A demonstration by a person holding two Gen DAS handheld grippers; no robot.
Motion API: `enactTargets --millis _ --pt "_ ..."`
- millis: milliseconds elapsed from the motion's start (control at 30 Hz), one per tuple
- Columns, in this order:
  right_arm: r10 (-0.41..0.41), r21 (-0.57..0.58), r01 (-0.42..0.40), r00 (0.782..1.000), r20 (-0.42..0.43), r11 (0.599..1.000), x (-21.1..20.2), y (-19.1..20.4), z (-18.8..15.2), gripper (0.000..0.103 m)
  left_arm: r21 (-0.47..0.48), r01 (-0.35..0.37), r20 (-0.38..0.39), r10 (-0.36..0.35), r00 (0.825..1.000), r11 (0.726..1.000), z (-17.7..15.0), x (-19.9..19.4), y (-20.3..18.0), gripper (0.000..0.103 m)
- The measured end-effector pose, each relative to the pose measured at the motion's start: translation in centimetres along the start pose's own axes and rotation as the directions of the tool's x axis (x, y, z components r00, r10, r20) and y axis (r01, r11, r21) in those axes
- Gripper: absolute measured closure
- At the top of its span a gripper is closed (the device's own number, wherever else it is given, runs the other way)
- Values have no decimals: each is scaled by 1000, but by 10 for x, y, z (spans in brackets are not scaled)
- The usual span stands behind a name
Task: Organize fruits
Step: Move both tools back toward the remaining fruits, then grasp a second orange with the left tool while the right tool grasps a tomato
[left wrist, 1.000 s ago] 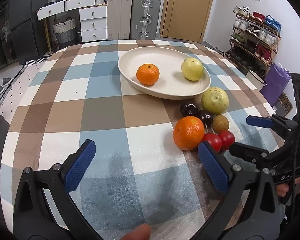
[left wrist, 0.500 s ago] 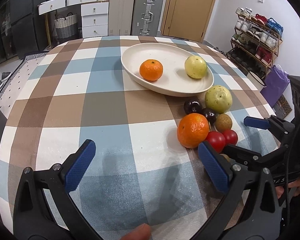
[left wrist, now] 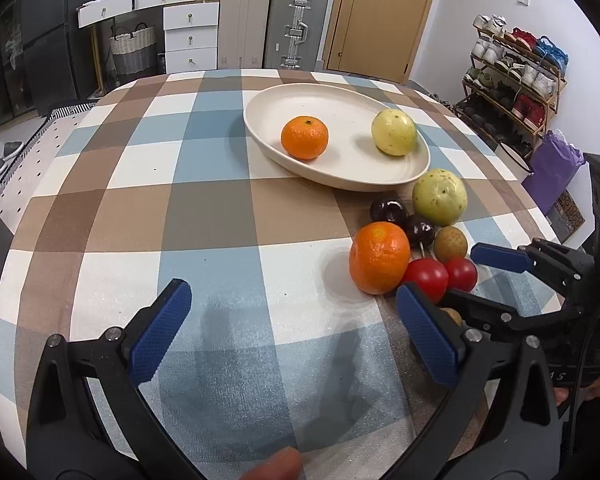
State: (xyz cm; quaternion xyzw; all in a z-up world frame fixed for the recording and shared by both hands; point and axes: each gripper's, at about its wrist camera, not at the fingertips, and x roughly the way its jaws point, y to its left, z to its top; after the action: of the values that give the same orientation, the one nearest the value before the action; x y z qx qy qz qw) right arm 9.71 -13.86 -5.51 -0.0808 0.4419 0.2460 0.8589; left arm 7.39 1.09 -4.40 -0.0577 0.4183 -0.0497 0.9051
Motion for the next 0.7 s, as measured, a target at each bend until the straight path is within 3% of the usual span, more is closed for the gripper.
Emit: enactTargets --millis 100,233,700 --pt "46 9 -47 999 7 999 -2 0 0 58 1 -1 0 1 1000 1000 0 0 0 1" --pt "80 10 -80 997 19 997 -5 2 -2 71 4 -5 2 5 1000 1000 0 0 0 1" --pt "85 35 -88 993 79 996 -28 -7 -12 72 6 -1 -17 1 1000 1000 3 9 -7 1"
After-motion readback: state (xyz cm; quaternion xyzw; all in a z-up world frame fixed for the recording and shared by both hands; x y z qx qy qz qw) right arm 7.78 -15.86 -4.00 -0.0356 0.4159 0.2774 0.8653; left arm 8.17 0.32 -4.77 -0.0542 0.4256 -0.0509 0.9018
